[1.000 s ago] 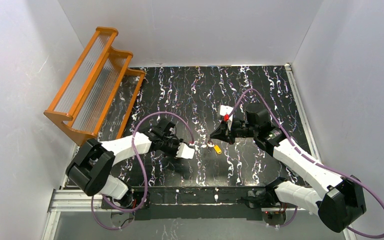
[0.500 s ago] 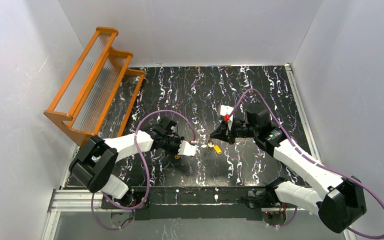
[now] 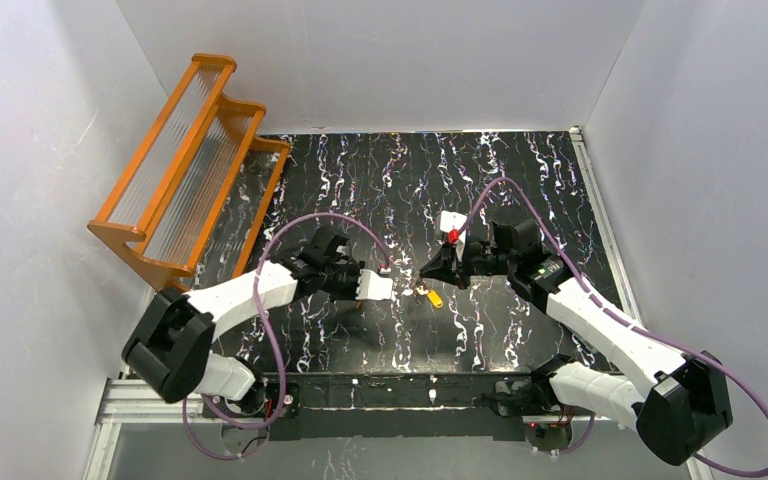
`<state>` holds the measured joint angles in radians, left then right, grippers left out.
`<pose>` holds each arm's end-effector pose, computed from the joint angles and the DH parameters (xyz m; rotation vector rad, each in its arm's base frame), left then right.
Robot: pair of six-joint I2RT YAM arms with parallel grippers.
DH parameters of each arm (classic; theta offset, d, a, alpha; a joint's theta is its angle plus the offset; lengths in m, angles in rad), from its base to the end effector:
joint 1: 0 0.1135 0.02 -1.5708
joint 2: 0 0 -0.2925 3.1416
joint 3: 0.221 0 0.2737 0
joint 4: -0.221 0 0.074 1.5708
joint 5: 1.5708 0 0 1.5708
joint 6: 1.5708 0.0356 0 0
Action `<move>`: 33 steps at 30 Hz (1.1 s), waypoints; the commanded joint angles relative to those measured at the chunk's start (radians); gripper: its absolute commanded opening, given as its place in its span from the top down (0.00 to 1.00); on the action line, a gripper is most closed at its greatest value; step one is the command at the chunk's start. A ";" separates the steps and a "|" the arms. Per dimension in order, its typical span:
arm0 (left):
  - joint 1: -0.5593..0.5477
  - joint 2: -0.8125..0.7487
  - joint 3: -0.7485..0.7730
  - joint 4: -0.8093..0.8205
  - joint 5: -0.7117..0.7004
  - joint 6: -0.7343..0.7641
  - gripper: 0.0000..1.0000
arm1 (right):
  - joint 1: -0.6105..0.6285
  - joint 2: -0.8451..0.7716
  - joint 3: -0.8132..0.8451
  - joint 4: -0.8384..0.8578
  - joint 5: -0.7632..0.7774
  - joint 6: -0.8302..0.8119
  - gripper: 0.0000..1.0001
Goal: Put the keys on the keyring
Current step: Pick up the keyring from the center of the board.
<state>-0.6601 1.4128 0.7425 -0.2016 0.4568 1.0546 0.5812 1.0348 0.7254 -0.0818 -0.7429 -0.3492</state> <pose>0.2184 -0.1894 0.2024 1.9067 1.3871 -0.3678 0.1839 0.1496 0.3026 -1.2878 1.4676 0.8774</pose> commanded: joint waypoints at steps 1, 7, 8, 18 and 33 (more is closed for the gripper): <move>0.001 -0.148 0.023 -0.006 0.013 -0.088 1.00 | 0.001 0.020 0.056 0.001 -0.069 -0.032 0.99; 0.001 -0.315 -0.021 0.096 0.056 -0.210 1.00 | 0.003 0.091 0.101 -0.007 -0.180 -0.058 0.99; 0.002 -0.334 -0.025 0.109 0.058 -0.220 1.00 | 0.005 0.103 0.108 -0.007 -0.200 -0.057 0.99; 0.001 -0.447 -0.013 0.131 0.231 -0.230 1.00 | 0.050 0.173 0.142 0.020 -0.251 -0.076 0.99; -0.099 -0.451 0.012 0.069 0.209 -0.171 1.00 | 0.099 0.224 0.175 0.028 -0.289 -0.093 0.99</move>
<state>-0.7242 0.9668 0.7284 -0.0837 0.6697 0.8349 0.6704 1.2545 0.8440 -0.1005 -0.9878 -0.4252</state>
